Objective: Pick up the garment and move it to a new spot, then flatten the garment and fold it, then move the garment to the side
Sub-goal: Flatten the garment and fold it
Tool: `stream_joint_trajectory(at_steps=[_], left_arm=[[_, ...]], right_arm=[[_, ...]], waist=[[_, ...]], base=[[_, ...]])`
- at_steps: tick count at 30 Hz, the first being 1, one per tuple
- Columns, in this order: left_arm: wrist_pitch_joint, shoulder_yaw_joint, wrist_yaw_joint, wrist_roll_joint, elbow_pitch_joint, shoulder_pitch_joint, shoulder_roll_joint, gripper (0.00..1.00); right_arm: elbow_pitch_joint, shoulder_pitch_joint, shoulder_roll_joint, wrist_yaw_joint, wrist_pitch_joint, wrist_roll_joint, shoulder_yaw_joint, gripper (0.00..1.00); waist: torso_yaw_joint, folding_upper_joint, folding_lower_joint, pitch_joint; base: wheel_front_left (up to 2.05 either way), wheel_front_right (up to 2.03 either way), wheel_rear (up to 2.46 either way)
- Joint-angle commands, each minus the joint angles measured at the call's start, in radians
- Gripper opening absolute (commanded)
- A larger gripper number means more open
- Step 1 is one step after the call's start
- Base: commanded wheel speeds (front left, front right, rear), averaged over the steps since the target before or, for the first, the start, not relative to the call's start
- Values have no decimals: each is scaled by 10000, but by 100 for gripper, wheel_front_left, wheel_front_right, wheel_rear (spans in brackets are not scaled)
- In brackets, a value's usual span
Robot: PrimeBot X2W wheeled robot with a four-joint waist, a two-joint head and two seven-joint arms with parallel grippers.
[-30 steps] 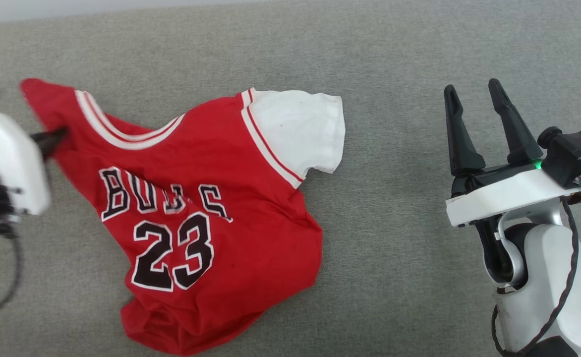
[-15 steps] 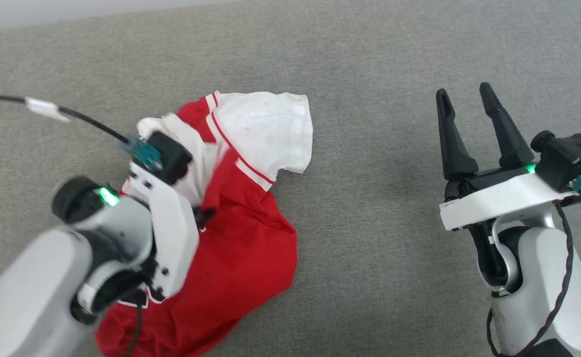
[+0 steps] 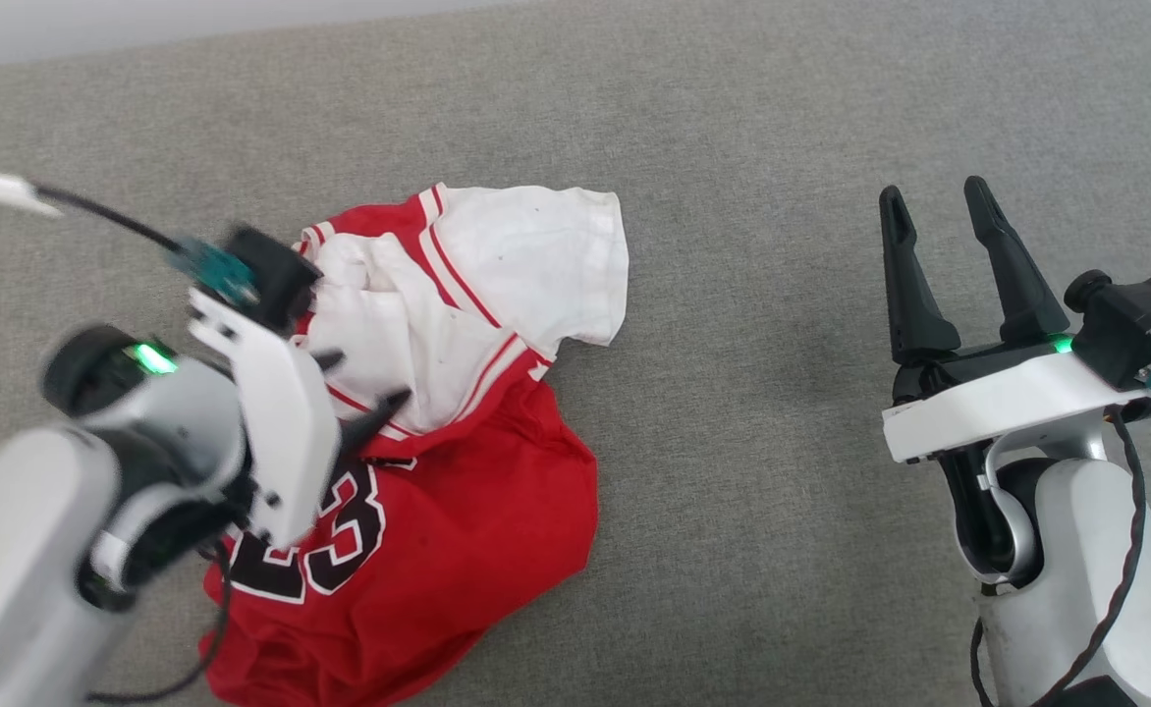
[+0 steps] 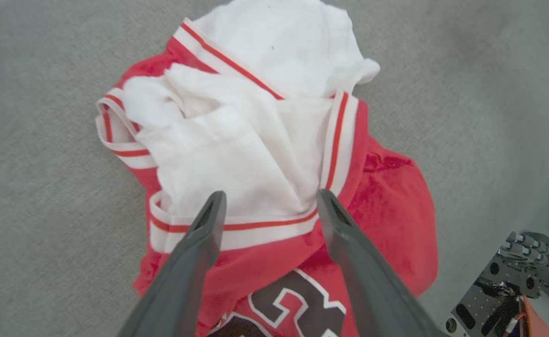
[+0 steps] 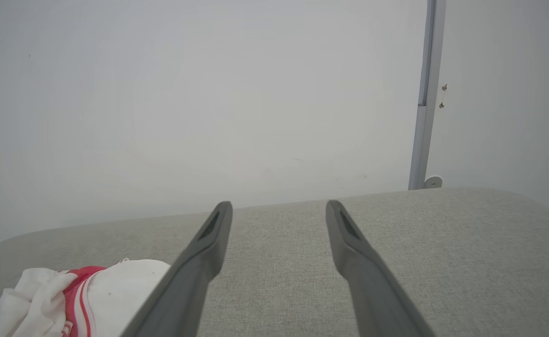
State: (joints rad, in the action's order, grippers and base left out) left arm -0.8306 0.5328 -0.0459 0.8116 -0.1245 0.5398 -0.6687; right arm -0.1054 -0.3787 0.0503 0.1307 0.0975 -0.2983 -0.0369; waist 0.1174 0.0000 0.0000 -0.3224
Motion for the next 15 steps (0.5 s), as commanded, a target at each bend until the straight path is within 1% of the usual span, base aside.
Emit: stream_joint_trajectory(at_steps=[1, 4, 7, 10, 15], left_arm=[[-165, -166, 120, 187, -141, 213, -85, 100], [-642, -463, 382, 291, -361, 706, -356, 100], [-1078, -595, 535, 295, -245, 1245, -452, 100], [-1427, -610, 601, 309, 163, 1734, -411, 100], [-1684, -358, 471, 222, 960, 2239, -168, 100]], right_arm=[[-12, 70, 3, 1, 49, 7, 3, 100], [2, -27, 3, 1, 9, 2, -14, 100], [41, -166, 3, 1, 0, -9, -55, 100], [67, -245, 3, 1, -10, -36, -112, 100], [125, -411, 3, 1, -8, -34, -195, 100]], waist=[[-48, 0, 0, 40], [-94, 0, 0, 43], [-106, 0, 0, 4], [-58, 0, 0, -84], [82, 0, 0, -274]], base=[[0, 0, 0], [0, 0, 0], [0, 0, 0], [0, 0, 0], [0, 0, 0]])
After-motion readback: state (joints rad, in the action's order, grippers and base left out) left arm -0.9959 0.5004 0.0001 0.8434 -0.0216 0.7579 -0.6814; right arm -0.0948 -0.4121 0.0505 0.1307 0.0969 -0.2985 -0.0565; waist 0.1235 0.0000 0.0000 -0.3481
